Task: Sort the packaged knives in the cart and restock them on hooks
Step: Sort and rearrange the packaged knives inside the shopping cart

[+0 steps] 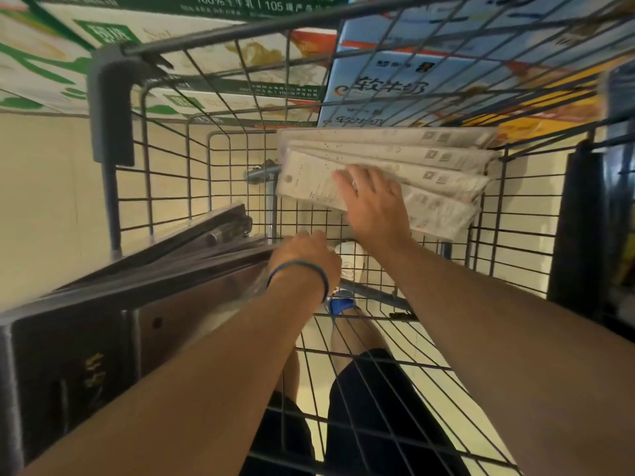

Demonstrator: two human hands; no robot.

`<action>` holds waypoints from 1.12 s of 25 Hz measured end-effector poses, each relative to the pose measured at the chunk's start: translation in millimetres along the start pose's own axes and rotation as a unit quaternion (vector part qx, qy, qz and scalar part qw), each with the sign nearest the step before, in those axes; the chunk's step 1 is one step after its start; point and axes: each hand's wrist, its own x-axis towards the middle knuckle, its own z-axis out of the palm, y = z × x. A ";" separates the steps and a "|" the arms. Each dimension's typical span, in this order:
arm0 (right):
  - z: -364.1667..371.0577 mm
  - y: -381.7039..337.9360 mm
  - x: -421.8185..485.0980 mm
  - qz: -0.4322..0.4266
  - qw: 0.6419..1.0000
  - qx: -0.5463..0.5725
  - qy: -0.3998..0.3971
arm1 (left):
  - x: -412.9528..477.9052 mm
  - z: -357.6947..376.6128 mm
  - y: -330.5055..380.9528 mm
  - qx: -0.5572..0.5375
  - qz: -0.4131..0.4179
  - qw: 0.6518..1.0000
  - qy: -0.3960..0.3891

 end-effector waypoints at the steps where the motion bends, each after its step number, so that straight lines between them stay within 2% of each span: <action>1: -0.5 6.2 8.3 0.034 0.999 0.004 -0.017 | 3.1 1.5 -0.3 0.024 0.001 1.000 -0.005; 3: -1.6 23.5 26.2 0.097 0.992 -0.008 -0.082 | 5.2 6.0 -1.9 0.165 0.033 0.986 -0.017; 5: -2.7 33.1 34.0 0.103 0.987 -0.035 -0.121 | 2.3 12.7 -4.8 0.317 0.065 0.946 -0.027; 7: -1.2 32.8 35.1 0.109 0.985 -0.054 -0.126 | -0.2 21.7 -5.6 0.394 0.048 0.917 -0.040; 9: -4.1 30.3 41.3 0.145 0.978 -0.053 -0.138 | 0.1 19.7 -4.7 0.394 0.016 0.918 -0.038; 11: -8.1 31.2 47.3 0.174 0.973 -0.069 -0.138 | 5.1 15.9 -2.8 0.323 0.053 0.945 0.006; 13: -11.5 32.3 51.5 0.181 0.973 -0.077 -0.124 | 13.8 11.1 3.6 0.179 0.091 0.979 0.026; 14: -11.1 33.7 50.7 0.181 0.973 -0.066 -0.128 | 18.5 9.7 9.7 0.083 0.082 0.993 0.018; 15: -10.5 35.8 49.8 0.184 0.971 -0.047 -0.142 | 24.0 9.8 17.5 -0.023 0.063 0.998 0.007; 17: -11.0 38.0 48.6 0.196 0.960 0.001 -0.200 | 26.5 13.1 32.2 -0.225 0.003 0.974 -0.025; 19: -12.6 40.2 50.3 0.197 0.957 -0.006 -0.214 | 32.6 15.3 40.1 -0.362 -0.021 0.931 -0.043; 20: -15.1 40.1 51.0 0.198 0.959 -0.024 -0.199 | 36.9 15.1 41.3 -0.451 -0.056 0.889 -0.061; 21: -18.4 38.7 50.8 0.199 0.961 -0.043 -0.185 | 41.9 15.2 40.6 -0.548 -0.082 0.830 -0.069; 22: -21.4 37.0 50.0 0.197 0.962 -0.062 -0.178 | 45.0 13.3 40.6 -0.658 -0.109 0.741 -0.082; 23: -23.4 35.6 49.6 0.189 0.961 -0.078 -0.185 | 45.3 10.8 40.6 -0.730 -0.116 0.670 -0.073; 24: -24.7 32.8 49.8 0.182 0.958 -0.083 -0.205 | 44.2 7.7 39.4 -0.769 -0.128 0.623 -0.067; 26: -27.2 25.7 43.6 0.186 0.950 -0.051 -0.247 | 45.1 4.1 38.9 -0.802 -0.152 0.572 -0.076; 28: -28.4 18.9 33.0 0.199 0.950 -0.006 -0.241 | 45.4 6.9 37.8 -0.834 -0.122 0.529 -0.101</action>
